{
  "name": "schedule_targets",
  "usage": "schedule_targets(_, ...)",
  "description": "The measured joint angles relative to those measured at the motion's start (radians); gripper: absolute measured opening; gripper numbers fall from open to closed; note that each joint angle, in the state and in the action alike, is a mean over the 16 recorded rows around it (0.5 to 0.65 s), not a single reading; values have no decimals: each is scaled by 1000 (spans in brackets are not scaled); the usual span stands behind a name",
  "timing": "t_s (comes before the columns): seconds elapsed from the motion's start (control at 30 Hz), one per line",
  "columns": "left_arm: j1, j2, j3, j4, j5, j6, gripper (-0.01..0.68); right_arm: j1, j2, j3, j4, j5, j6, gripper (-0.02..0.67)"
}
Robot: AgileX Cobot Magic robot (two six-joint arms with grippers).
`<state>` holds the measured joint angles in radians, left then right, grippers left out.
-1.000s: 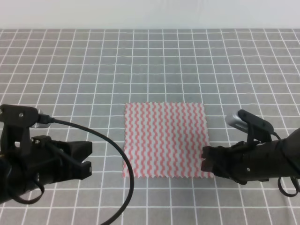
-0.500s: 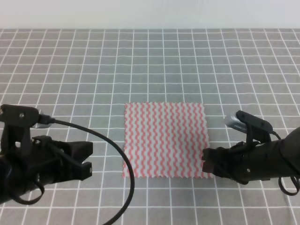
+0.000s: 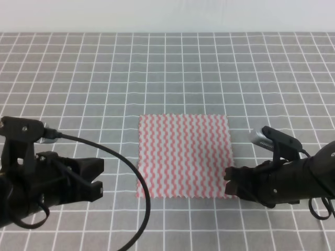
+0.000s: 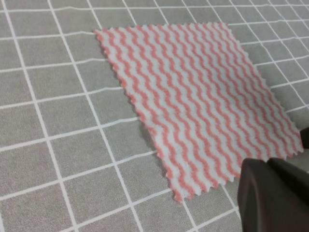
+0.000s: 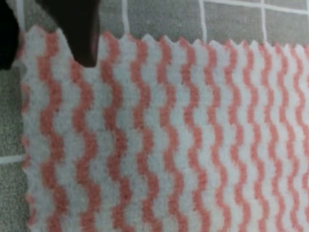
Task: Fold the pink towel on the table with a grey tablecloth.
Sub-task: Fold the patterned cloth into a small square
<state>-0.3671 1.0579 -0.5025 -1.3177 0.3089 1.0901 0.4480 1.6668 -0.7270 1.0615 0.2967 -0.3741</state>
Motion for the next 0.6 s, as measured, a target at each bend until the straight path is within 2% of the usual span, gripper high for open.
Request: schedule_targets(0.6,0,-1,0,0,3,5,-2,0,13,-15,4,6,-2,261)
